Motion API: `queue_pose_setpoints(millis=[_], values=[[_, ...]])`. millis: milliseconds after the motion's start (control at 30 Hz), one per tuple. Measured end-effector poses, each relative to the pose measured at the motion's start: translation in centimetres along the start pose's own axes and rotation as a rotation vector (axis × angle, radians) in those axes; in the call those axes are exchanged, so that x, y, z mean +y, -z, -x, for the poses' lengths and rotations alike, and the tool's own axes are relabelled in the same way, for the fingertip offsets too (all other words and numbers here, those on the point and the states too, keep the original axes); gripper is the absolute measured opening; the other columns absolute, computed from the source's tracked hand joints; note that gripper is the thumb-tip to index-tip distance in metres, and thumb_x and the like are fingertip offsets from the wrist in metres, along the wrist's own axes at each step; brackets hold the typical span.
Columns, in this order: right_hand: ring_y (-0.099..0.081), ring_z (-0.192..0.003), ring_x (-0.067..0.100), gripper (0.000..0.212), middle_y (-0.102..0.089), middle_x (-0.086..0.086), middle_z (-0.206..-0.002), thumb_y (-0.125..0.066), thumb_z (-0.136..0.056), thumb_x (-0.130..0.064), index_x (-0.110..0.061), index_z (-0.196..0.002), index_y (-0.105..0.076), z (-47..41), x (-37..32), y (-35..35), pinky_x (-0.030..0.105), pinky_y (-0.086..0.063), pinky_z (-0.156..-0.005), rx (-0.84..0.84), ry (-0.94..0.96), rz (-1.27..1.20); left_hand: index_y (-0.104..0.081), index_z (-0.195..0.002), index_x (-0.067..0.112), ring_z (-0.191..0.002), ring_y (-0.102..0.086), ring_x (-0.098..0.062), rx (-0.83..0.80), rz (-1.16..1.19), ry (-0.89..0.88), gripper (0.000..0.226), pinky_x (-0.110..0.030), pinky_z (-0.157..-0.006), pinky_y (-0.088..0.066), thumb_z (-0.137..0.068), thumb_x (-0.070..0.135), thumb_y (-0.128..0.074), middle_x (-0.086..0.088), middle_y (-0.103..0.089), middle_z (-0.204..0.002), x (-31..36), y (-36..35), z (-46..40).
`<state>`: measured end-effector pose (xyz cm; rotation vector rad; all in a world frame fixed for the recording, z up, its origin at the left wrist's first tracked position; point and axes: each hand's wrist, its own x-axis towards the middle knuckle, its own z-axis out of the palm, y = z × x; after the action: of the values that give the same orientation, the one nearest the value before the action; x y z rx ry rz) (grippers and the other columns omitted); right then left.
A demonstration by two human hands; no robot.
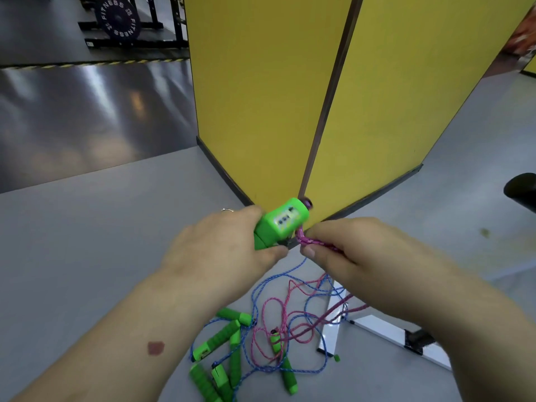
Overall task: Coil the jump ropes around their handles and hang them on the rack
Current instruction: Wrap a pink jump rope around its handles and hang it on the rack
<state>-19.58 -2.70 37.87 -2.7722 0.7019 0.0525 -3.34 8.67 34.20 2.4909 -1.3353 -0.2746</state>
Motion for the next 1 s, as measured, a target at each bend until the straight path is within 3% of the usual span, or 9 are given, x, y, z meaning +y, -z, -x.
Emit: queue_pose_setpoints(millis=[167, 300, 433, 500, 767, 867, 1000], values=[[-0.049, -0.061, 0.015, 0.029, -0.052, 0.0, -0.067, -0.046, -0.098, -0.051, -0.026, -0.086, -0.056, 0.2, 0.8, 0.9, 0.044, -0.047, -0.061, -0.012, -0.045, -0.144, -0.048, -0.115, 0.042, -0.093, -0.062, -0.022, -0.008, -0.155, -0.096, 0.032, -0.033, -0.065, -0.039, -0.091, 0.063, -0.053, 0.007, -0.057, -0.094, 0.4, -0.7, 0.5], [-0.048, -0.059, 0.015, 0.026, -0.051, -0.002, -0.064, -0.05, -0.097, -0.051, -0.029, -0.084, -0.057, 0.3, 1.1, 0.7, 0.045, -0.047, -0.06, -0.004, -0.019, -0.191, -0.048, -0.12, 0.043, -0.083, -0.056, -0.023, 0.011, -0.211, -0.158, 0.031, -0.033, -0.063, -0.036, -0.09, 0.036, -0.053, 0.005, -0.055, -0.091, 0.4, -0.6, 0.6], [-0.041, -0.047, 0.007, 0.021, -0.047, -0.009, -0.056, -0.061, -0.094, -0.044, -0.028, -0.082, -0.066, 0.5, 1.3, 1.0, 0.022, -0.035, -0.039, -0.033, -0.015, -0.33, -0.05, -0.122, 0.043, -0.091, -0.059, -0.023, 0.016, -0.311, -0.247, 0.04, -0.035, -0.068, -0.03, -0.086, 0.026, -0.052, 0.005, -0.051, -0.086, 0.4, -0.7, 0.5], [-0.04, -0.044, 0.006, 0.018, -0.046, -0.01, -0.053, -0.067, -0.091, -0.041, -0.027, -0.081, -0.07, 0.4, 1.5, 1.0, 0.016, -0.032, -0.036, -0.042, -0.018, -0.416, -0.05, -0.123, 0.043, -0.095, -0.06, -0.023, -0.018, -0.323, -0.287, 0.044, -0.035, -0.07, -0.03, -0.084, 0.023, -0.051, 0.006, -0.046, -0.083, 0.3, -0.8, 0.5], [-0.051, -0.061, 0.008, 0.017, -0.064, -0.004, -0.065, -0.073, -0.078, -0.04, -0.023, -0.076, -0.073, -0.6, 2.4, 0.2, 0.027, -0.04, -0.057, 0.117, 0.121, -0.701, -0.046, -0.1, 0.031, -0.075, -0.048, -0.02, -0.121, -0.236, -0.283, 0.019, -0.034, -0.054, -0.032, -0.086, 0.018, -0.049, 0.006, -0.048, -0.083, 0.1, -0.2, 0.8], [-0.048, -0.056, 0.003, 0.017, -0.061, -0.015, -0.06, -0.069, -0.083, -0.035, -0.019, -0.076, -0.072, -0.5, 2.5, 0.4, 0.017, -0.038, -0.055, 0.135, 0.132, -0.756, -0.044, -0.102, 0.03, -0.079, -0.054, -0.022, -0.067, -0.223, -0.225, 0.024, -0.035, -0.058, -0.038, -0.084, 0.016, -0.05, 0.005, -0.048, -0.088, 0.0, -0.3, 0.6], [-0.035, -0.055, 0.016, 0.013, -0.049, -0.011, -0.055, -0.065, -0.094, -0.023, -0.021, -0.081, -0.066, -0.4, 2.7, 0.3, 0.031, -0.029, -0.053, 0.129, 0.014, -0.787, -0.04, -0.113, 0.028, -0.086, -0.051, -0.024, 0.041, -0.211, -0.167, 0.039, -0.036, -0.066, -0.043, -0.079, 0.012, -0.053, 0.004, -0.046, -0.098, 0.0, -0.6, 0.5]])
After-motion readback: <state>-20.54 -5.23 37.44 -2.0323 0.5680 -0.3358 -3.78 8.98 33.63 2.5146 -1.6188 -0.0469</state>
